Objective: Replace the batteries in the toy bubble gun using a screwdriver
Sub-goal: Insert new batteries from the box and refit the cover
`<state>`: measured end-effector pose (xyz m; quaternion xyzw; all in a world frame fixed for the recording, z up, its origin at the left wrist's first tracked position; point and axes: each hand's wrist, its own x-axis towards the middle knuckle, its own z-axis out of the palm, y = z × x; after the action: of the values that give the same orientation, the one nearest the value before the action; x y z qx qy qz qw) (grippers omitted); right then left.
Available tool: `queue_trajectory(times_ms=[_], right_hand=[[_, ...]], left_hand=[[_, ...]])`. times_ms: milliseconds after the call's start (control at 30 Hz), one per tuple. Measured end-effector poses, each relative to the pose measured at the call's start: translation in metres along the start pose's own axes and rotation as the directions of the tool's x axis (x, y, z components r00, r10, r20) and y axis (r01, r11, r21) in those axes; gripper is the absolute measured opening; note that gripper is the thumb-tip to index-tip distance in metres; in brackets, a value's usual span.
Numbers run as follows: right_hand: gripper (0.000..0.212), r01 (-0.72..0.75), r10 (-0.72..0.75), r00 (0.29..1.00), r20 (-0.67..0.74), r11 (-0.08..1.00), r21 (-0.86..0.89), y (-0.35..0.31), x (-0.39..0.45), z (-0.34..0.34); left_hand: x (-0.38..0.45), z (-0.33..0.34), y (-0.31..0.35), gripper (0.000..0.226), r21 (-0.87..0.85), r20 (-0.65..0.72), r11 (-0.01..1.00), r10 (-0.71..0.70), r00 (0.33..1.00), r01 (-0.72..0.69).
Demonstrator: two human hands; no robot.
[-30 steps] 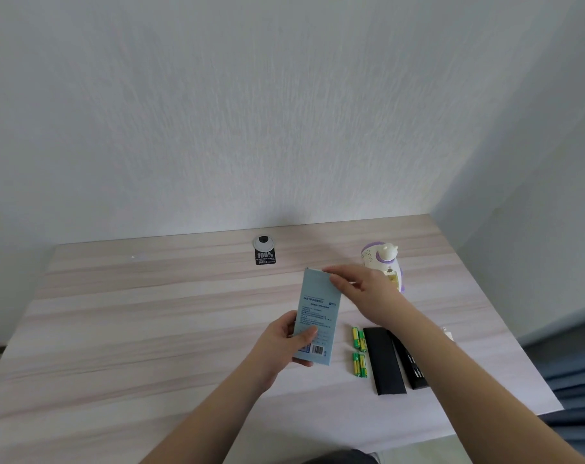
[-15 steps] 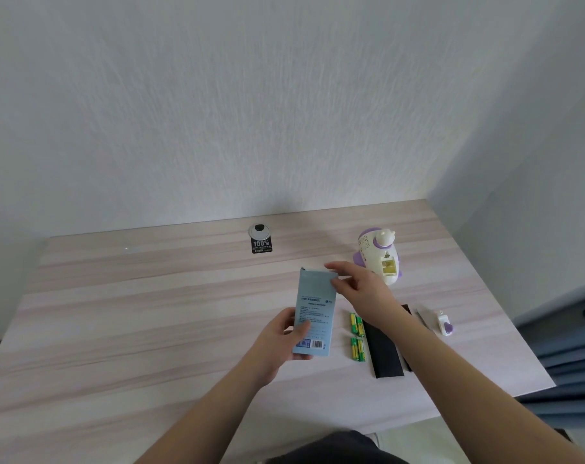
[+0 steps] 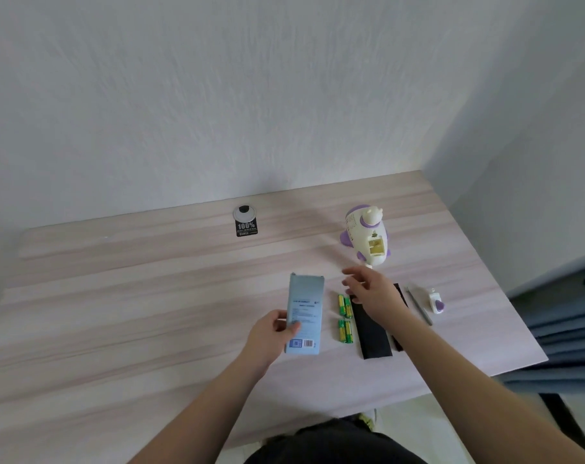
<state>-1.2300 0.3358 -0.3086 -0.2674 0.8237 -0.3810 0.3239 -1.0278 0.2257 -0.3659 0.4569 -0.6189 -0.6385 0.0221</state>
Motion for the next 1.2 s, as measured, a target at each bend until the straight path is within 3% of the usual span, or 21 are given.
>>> queue_trajectory(times_ms=[233, 500, 567, 867, 1033, 1200], right_hand=[[0.028, -0.109, 0.126, 0.990, 0.060, 0.968, -0.224, 0.057, 0.004, 0.004], [0.037, -0.046, 0.109, 0.988, 0.111, 0.885, -0.464, 0.081, 0.025, 0.002], [0.037, -0.018, 0.090, 0.988, 0.122, 0.866, -0.499, 0.084, 0.030, 0.003], [0.046, 0.064, 0.084, 0.972, 0.218, 0.801, -0.596, 0.086, 0.045, 0.010], [0.049, 0.091, 0.081, 0.968, 0.236, 0.765, -0.637, 0.085, 0.048, 0.014], [0.050, 0.117, 0.072, 0.966, 0.249, 0.738, -0.664, 0.084, 0.051, 0.018]], left_hand=[[0.014, 0.023, -0.023, 0.016, 0.031, -0.048, 0.996, -0.077, 0.996, 0.079], [0.020, 0.036, -0.027, 0.015, 0.184, -0.144, 0.972, -0.118, 0.983, 0.144], [0.019, 0.038, -0.022, 0.008, 0.221, -0.174, 0.965, -0.105, 0.979, 0.142], [0.029, 0.032, -0.018, 0.034, 0.406, -0.351, 0.909, 0.056, 0.935, 0.098], [0.039, 0.044, -0.004, 0.029, 0.511, -0.246, 0.858, 0.212, 0.946, -0.059], [0.051, 0.065, 0.012, 0.031, 0.588, -0.112, 0.794, 0.269, 0.957, -0.154]])
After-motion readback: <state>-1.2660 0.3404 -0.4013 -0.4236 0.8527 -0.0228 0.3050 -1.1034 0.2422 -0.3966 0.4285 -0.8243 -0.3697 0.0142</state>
